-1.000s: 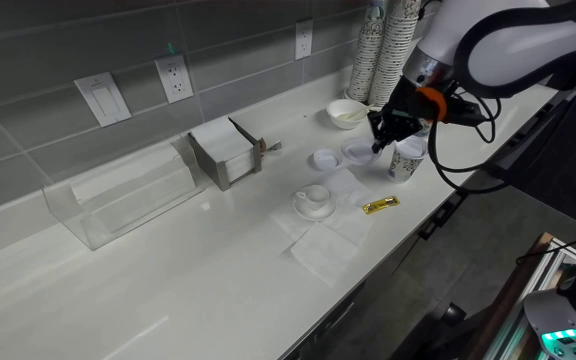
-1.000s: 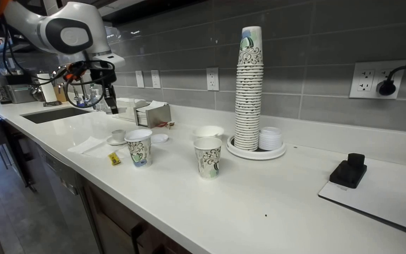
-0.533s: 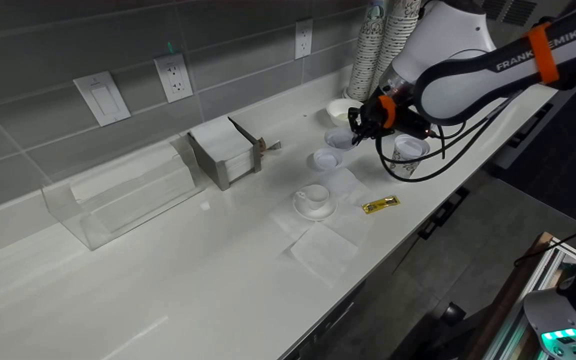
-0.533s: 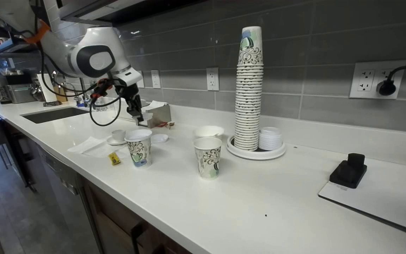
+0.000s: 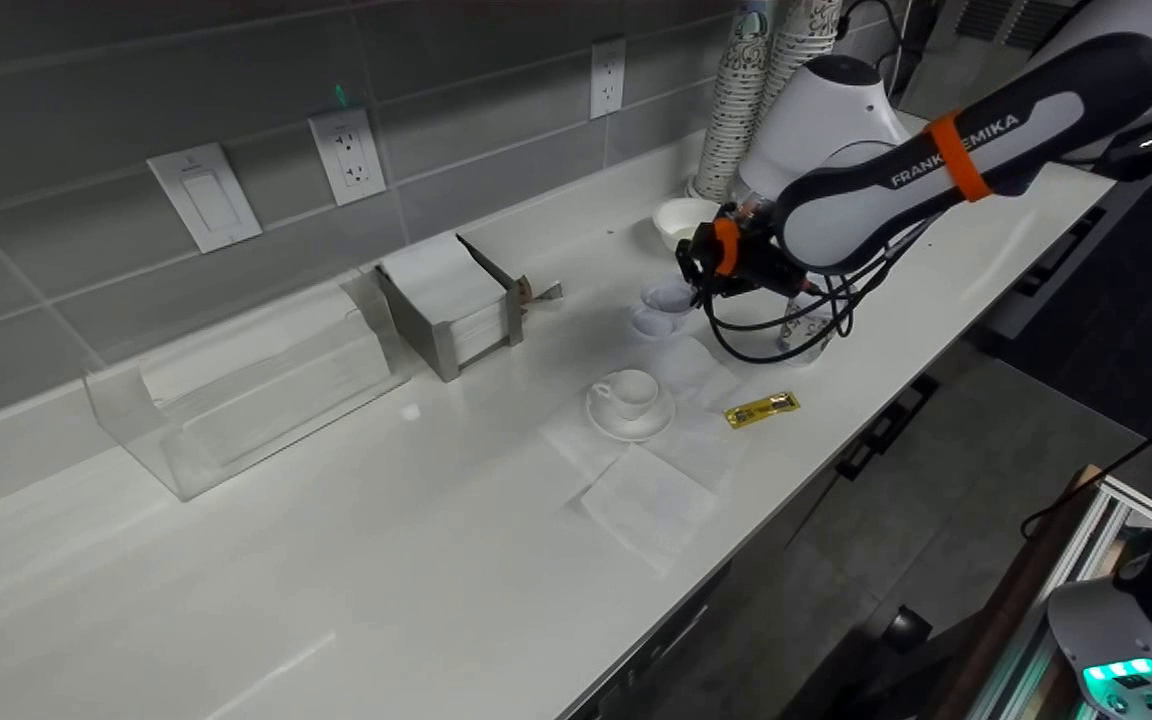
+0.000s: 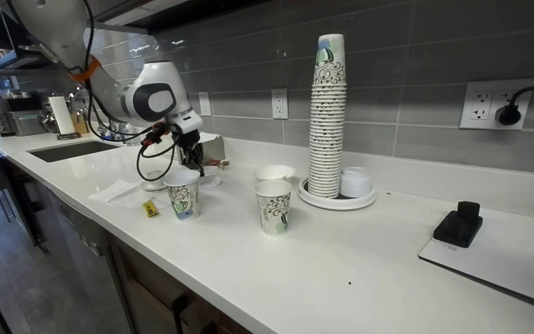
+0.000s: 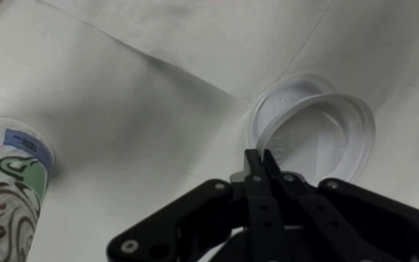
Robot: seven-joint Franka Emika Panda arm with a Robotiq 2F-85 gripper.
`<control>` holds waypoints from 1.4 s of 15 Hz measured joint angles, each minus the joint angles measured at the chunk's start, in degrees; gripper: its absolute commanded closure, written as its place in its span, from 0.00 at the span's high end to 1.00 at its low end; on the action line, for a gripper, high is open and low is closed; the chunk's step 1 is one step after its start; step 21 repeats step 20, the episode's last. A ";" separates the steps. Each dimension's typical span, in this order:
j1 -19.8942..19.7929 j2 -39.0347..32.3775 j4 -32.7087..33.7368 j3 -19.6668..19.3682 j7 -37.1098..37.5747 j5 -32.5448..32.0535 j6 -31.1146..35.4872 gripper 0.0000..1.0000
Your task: Stack the cup lids
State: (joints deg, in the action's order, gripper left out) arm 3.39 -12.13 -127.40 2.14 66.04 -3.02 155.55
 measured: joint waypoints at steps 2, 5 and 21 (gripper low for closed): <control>1.23 -1.20 0.99 -0.69 0.38 0.00 -0.10 0.01; 2.89 -2.60 2.06 -1.96 1.52 0.00 -0.19 0.35; 3.53 13.55 0.19 -0.80 -19.09 3.18 -10.20 1.00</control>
